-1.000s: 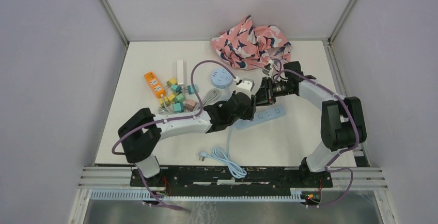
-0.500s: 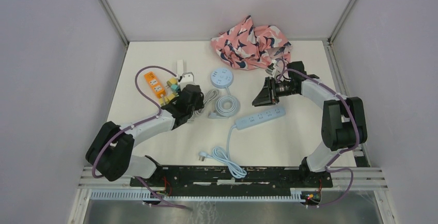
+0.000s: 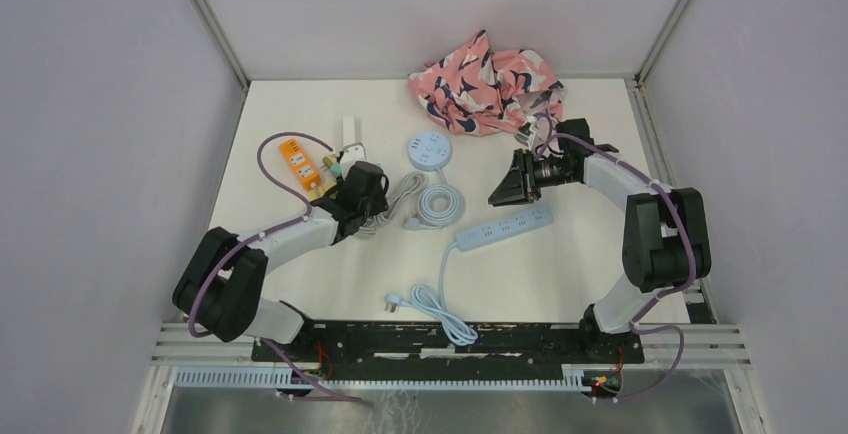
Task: Pull the plug off the socket
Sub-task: Place the plug at the center of the board.
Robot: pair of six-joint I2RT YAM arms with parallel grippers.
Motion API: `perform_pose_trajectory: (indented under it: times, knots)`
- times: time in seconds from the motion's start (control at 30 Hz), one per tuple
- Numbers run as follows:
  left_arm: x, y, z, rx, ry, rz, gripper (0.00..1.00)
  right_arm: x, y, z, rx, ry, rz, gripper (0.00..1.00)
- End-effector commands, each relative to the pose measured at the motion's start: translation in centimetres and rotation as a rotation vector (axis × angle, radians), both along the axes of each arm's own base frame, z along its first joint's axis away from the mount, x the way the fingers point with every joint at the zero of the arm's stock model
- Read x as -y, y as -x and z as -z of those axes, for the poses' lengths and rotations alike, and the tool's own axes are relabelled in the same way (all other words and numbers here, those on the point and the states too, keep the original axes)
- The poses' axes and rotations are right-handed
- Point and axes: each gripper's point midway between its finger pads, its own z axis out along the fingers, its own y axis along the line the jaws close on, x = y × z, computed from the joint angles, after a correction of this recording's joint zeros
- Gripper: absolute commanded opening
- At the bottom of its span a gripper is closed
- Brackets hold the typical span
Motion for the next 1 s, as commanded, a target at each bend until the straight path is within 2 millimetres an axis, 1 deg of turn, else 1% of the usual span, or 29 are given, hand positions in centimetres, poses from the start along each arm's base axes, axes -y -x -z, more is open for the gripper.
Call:
perform_pose_trajectory:
  times: [0.0, 0.03, 0.07, 0.17, 0.27, 0.33, 0.53, 0.87, 0.97]
  knots:
    - [0.5, -1.5, -1.3, 0.007, 0.043, -0.05, 0.5, 0.1, -1.0, -1.8, 0.083, -0.015, -0.003, 0.41]
    - [0.5, -1.5, -1.2, -0.002, 0.041, -0.051, 0.56, 0.2, -1.0, -1.8, 0.083, -0.014, -0.001, 0.41]
    - [0.6, -1.6, -1.2, -0.007, 0.041, -0.052, 0.59, 0.1, -1.0, -1.9, 0.085, -0.015, -0.002, 0.41]
    - [0.7, -1.6, -1.7, -0.007, 0.05, -0.053, 0.84, 0.2, -1.1, -2.0, 0.087, -0.017, 0.0, 0.41]
    - [0.7, -1.6, -2.6, 0.012, 0.065, -0.052, 0.97, 0.3, -1.1, -1.9, 0.086, -0.015, 0.003, 0.41]
    - [0.8, -1.5, -3.5, 0.031, 0.079, -0.047, 0.98, 0.3, -1.1, -2.0, 0.087, -0.016, 0.003, 0.41]
    - [1.4, -1.2, -6.7, 0.096, 0.146, -0.009, 0.99, 0.3, -1.1, -2.0, 0.089, -0.018, 0.001, 0.41]
    - [4.0, 0.2, -12.5, 0.243, 0.294, 0.177, 1.0, 0.5, -1.1, -2.3, 0.102, -0.022, 0.005, 0.41]
    - [4.4, 0.7, -14.3, 0.292, 0.332, 0.218, 0.99, 0.5, -1.1, -2.5, 0.108, -0.025, 0.004, 0.41]
